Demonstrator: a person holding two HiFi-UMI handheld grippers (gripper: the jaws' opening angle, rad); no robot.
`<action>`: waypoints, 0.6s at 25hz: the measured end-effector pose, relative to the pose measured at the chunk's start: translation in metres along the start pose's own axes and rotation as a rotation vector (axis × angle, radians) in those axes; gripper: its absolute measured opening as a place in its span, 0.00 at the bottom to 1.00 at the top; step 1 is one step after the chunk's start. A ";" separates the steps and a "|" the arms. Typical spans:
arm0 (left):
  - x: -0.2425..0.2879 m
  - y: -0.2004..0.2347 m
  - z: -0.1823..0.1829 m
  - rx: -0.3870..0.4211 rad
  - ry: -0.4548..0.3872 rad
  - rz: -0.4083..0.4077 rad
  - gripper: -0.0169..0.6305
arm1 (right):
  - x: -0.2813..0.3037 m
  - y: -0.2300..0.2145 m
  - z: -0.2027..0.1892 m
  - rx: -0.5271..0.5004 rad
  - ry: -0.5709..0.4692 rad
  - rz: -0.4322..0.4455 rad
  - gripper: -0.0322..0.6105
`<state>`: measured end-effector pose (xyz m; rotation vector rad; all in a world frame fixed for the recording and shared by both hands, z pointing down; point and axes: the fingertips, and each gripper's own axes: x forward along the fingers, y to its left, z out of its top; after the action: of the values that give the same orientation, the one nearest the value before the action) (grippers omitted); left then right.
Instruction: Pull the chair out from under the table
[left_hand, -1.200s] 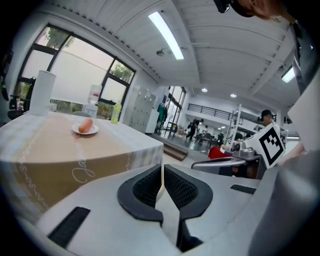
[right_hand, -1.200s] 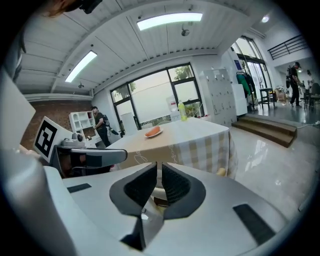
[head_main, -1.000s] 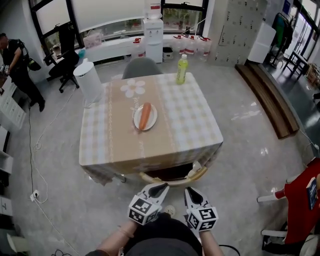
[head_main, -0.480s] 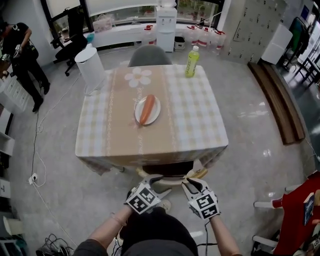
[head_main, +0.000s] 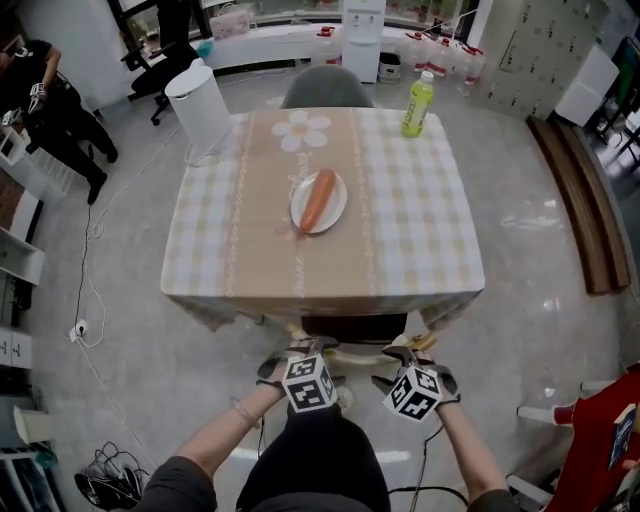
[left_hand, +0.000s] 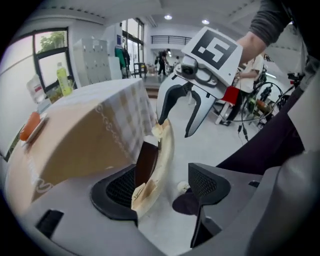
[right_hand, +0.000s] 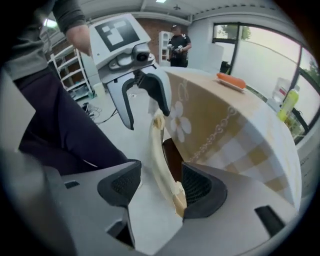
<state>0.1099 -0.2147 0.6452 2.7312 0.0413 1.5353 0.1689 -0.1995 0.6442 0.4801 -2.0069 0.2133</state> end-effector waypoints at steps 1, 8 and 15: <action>0.004 0.000 -0.003 0.024 0.025 -0.007 0.52 | 0.006 0.001 -0.003 -0.037 0.031 0.012 0.38; 0.034 -0.001 -0.025 0.189 0.180 -0.076 0.53 | 0.037 0.002 -0.022 -0.195 0.178 0.047 0.39; 0.059 0.000 -0.036 0.285 0.269 -0.127 0.52 | 0.062 0.002 -0.035 -0.257 0.271 0.076 0.39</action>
<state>0.1098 -0.2135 0.7140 2.6270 0.4595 1.9819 0.1720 -0.2005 0.7152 0.1994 -1.7563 0.0608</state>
